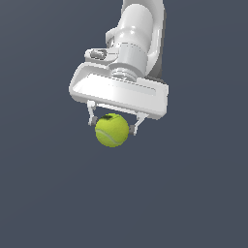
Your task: Pick up the object and move it to a goal position.
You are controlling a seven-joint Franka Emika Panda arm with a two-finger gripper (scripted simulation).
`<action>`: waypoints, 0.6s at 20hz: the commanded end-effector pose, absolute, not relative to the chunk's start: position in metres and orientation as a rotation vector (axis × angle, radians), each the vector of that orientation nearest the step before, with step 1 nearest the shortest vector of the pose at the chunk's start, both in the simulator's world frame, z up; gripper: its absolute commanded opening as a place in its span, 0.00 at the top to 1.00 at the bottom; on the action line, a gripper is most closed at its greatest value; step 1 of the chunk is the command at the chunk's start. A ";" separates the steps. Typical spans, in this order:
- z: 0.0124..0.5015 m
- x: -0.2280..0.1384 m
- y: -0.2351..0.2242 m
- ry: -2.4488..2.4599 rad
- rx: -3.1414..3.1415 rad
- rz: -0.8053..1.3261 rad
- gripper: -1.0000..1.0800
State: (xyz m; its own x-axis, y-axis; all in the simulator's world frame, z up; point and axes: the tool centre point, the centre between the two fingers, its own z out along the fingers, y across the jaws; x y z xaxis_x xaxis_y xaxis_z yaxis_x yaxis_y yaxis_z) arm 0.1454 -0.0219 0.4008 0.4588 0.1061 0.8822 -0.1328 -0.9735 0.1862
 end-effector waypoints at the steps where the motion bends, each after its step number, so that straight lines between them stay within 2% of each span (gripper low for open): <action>1: 0.419 0.145 -0.021 -0.036 2.439 1.573 1.00; 12: 0.474 0.137 -0.019 -0.079 2.296 1.722 1.00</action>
